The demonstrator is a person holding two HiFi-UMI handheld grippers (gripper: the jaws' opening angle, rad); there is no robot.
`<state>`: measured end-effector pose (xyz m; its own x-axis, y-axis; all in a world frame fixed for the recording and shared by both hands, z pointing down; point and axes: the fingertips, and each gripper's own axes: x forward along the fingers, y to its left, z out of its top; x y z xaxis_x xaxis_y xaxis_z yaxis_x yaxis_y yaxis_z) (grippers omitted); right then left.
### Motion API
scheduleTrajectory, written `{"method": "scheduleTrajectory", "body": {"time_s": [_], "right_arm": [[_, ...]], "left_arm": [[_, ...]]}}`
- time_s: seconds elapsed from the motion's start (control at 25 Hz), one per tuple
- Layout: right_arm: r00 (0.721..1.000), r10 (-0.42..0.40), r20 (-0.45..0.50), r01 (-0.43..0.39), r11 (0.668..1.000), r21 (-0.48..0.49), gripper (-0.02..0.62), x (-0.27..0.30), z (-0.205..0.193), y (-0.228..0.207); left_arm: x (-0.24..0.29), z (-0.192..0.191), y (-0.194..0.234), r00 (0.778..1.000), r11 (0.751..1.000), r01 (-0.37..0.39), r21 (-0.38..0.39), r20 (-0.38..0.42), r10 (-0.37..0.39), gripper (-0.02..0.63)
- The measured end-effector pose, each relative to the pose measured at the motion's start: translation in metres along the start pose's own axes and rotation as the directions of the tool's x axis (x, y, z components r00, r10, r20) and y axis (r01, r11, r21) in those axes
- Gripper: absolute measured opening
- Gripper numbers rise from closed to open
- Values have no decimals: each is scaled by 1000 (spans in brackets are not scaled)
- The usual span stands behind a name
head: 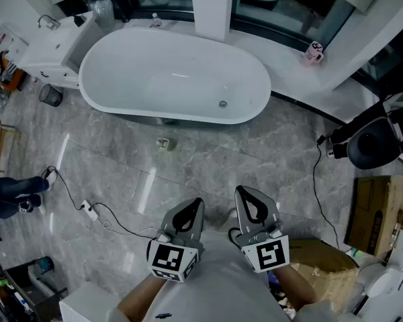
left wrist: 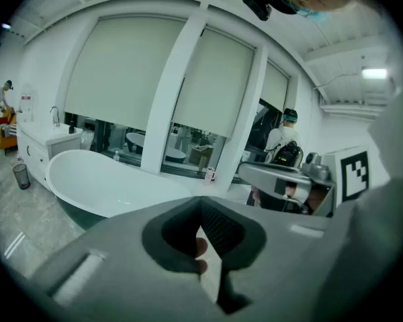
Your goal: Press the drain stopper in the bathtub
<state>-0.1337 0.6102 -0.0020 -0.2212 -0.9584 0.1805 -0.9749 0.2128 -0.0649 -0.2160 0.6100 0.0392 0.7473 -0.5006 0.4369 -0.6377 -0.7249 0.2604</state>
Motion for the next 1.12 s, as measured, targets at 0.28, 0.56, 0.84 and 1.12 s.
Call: {"method": "scheduleTrajectory", "body": {"time_s": [0.28,0.56,0.84,1.12], "right_arm": [[999,-41,-13,42,998,42,3,-79,-12,-74],[999,-54,7,53,997,54,3,-121,-23,-101],[999,-30,18,29,998,49,5,-118,-23,-118],[998,-58,-3,58,998,36,5,-32,-21,-141]], "left_arm": [[37,16,-87,1000,999,5,32,28,-6,-2],[43,-3,-127,999,999,-37,10,24,37,-1],[57,-16,-139,999,998,-50,-37,4,50,-2],[113,14,-72,999,998,-28,-52,19,29,-2]]}}
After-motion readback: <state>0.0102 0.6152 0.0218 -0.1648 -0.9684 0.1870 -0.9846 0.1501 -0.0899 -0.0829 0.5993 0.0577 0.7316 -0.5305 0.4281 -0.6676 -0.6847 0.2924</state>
